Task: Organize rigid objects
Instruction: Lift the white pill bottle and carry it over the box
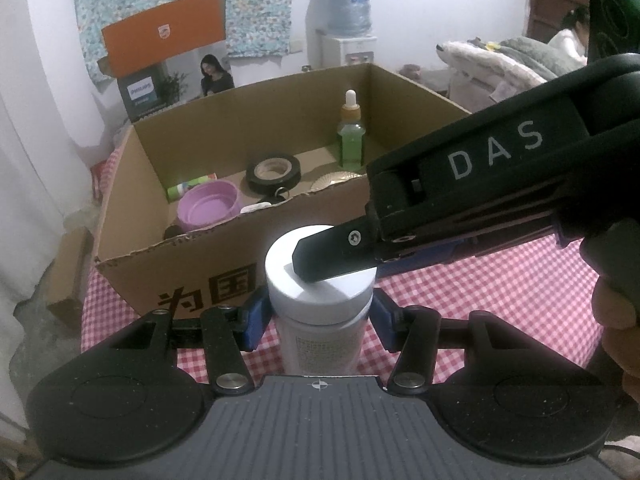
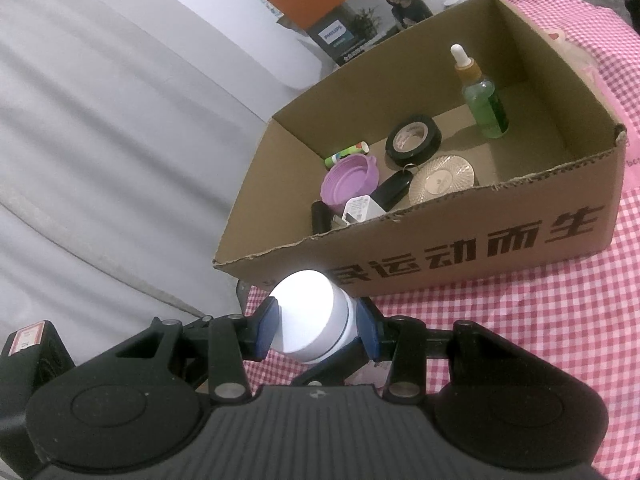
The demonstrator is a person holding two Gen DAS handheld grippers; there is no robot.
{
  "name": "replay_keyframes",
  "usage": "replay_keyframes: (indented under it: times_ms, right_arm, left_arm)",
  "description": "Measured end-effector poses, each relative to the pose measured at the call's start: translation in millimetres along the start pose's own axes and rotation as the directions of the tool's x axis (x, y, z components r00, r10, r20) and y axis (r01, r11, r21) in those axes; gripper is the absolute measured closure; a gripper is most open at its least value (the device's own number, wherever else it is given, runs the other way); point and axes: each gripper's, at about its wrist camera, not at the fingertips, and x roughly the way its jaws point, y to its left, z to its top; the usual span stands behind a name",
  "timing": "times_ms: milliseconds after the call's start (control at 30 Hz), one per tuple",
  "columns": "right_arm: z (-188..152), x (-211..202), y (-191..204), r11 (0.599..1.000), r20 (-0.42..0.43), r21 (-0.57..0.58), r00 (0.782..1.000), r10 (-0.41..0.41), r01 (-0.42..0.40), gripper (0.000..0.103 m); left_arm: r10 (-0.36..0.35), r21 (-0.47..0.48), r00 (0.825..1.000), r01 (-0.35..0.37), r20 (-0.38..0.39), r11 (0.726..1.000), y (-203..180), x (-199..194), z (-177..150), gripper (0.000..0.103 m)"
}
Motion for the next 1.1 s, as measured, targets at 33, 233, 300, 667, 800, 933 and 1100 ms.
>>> replay_keyframes:
  times_ms: [33,233,300,667,800,933,1100]
  right_arm:
    - [-0.1,0.0,0.2,1.0,0.0,-0.001,1.0,0.0,0.0,0.057]
    - [0.2,-0.8,0.1,1.0,-0.002,-0.002,1.0,0.003,-0.003,0.057]
    - [0.3,-0.4,0.0,1.0,-0.002,-0.003,1.0,0.003,-0.003,0.057]
    - [0.3,-0.3,0.5,1.0,-0.002,-0.003,1.0,0.002,-0.002,0.057]
    - [0.1,-2.1,1.1,1.0,0.0,-0.006,1.0,0.004,-0.004,0.057]
    - [-0.5,-5.2,2.5,1.0,0.005,-0.01,1.0,0.008,-0.008,0.057]
    - [-1.9,-11.6,5.6,1.0,0.017,-0.019,1.0,0.015,-0.015,0.057]
  left_arm:
    - [0.0,0.0,1.0,0.0,0.0,1.0,-0.3,-0.1,0.4,0.05]
    - [0.001,0.0,1.0,-0.001,0.0,1.0,0.1,-0.4,0.3,0.05]
    - [-0.001,0.0,1.0,0.001,0.0,1.0,0.6,-0.6,0.2,0.05]
    - [0.001,-0.01,1.0,-0.001,-0.007,1.0,-0.7,-2.5,0.1,0.05]
    - [0.003,-0.01,1.0,-0.003,-0.005,1.0,-1.4,-3.4,0.1,0.05]
    - [0.007,-0.009,1.0,-0.007,0.002,1.0,-2.9,-7.1,-0.2,0.05]
    - [0.014,-0.008,1.0,-0.014,0.016,1.0,-6.8,-14.2,0.0,0.05]
